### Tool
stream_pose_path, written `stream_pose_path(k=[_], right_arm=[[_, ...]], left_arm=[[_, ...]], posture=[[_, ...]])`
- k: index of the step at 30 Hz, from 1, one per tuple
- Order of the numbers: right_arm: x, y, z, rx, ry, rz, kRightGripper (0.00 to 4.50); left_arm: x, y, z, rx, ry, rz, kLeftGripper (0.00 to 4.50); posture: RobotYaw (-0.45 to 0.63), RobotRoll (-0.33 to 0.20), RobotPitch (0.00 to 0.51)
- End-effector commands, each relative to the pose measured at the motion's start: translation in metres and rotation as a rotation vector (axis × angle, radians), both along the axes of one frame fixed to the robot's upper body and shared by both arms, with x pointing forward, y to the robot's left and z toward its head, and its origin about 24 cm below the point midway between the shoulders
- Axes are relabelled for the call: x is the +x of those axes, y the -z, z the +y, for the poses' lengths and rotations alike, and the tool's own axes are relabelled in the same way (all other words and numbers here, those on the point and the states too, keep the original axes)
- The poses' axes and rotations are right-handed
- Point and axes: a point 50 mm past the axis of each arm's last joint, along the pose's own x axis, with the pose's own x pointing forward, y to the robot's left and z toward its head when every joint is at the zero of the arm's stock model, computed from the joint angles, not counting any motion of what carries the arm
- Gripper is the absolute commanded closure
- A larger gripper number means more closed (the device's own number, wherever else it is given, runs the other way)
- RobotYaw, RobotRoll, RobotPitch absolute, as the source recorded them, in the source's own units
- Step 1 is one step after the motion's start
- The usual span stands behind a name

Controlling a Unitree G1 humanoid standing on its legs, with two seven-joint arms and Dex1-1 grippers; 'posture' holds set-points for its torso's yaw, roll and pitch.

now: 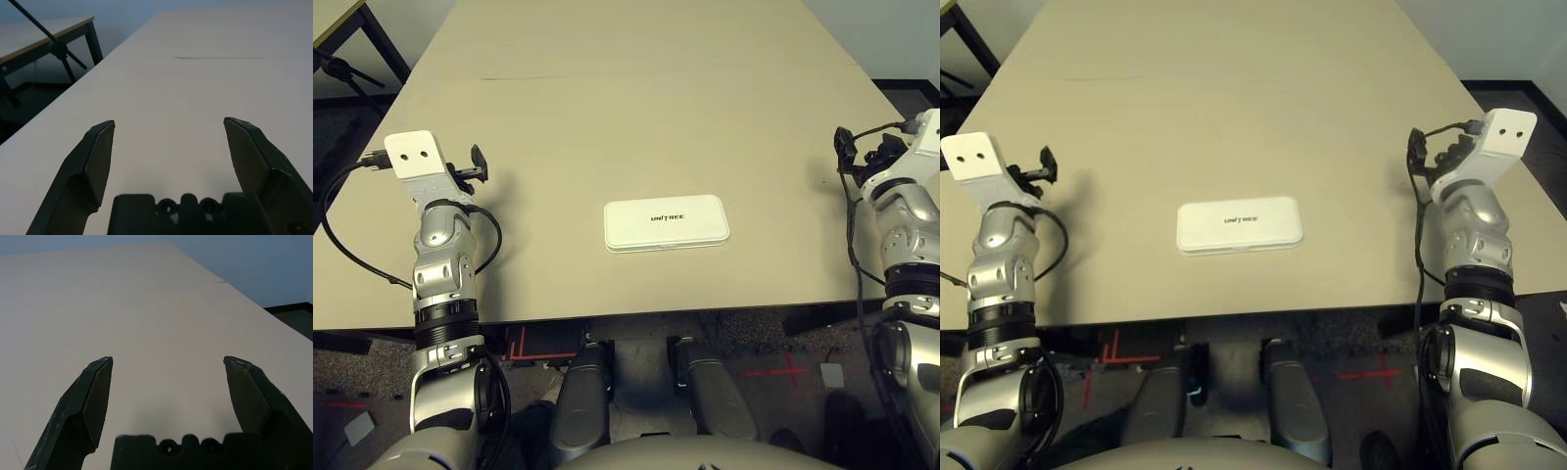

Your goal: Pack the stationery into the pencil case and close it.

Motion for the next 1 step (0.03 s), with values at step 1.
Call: stream_pose_path(k=[1], right_arm=[[-0.0043, 0.0048, -0.0022, 0.003, -0.001, 0.004, 0.0]], left_arm=[[-0.0044, 0.0036, -0.002, -0.002, 0.005, 0.003, 0.01]], posture=[[-0.11, 0.0, 0.18]])
